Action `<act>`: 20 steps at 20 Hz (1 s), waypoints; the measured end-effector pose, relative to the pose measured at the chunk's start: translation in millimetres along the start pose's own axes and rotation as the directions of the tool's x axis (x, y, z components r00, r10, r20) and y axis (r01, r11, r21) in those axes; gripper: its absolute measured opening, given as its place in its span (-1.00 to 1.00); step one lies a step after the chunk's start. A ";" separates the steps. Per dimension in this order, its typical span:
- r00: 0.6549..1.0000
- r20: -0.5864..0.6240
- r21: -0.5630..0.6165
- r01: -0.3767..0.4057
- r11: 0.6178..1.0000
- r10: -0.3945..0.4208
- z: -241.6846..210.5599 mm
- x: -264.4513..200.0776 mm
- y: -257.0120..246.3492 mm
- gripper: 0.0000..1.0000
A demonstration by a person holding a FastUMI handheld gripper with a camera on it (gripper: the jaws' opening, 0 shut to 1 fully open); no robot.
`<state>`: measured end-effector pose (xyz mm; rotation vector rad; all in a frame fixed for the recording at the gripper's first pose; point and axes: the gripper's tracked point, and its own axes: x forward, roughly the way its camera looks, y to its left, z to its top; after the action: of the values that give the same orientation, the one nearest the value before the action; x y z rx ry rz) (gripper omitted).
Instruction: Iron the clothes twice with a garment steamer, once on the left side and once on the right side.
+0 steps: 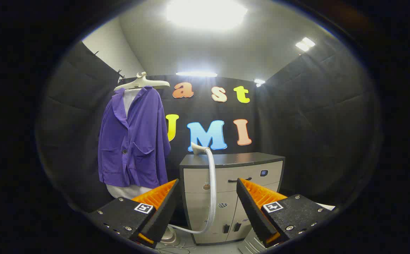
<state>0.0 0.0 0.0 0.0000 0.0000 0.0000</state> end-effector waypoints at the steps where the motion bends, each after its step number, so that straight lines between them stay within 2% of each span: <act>1: 1.000 -0.001 0.000 0.006 1.000 -0.006 -0.3 1.0 -1.4 0.92; 13: 1.000 0.002 0.011 -0.010 1.000 0.010 -2.1 -1.9 25.7 0.93; 20: 1.000 0.012 0.009 0.007 1.000 -0.007 4.4 -0.8 32.4 0.93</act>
<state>-0.8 32.4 4.4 0.0089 -0.0119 -0.0069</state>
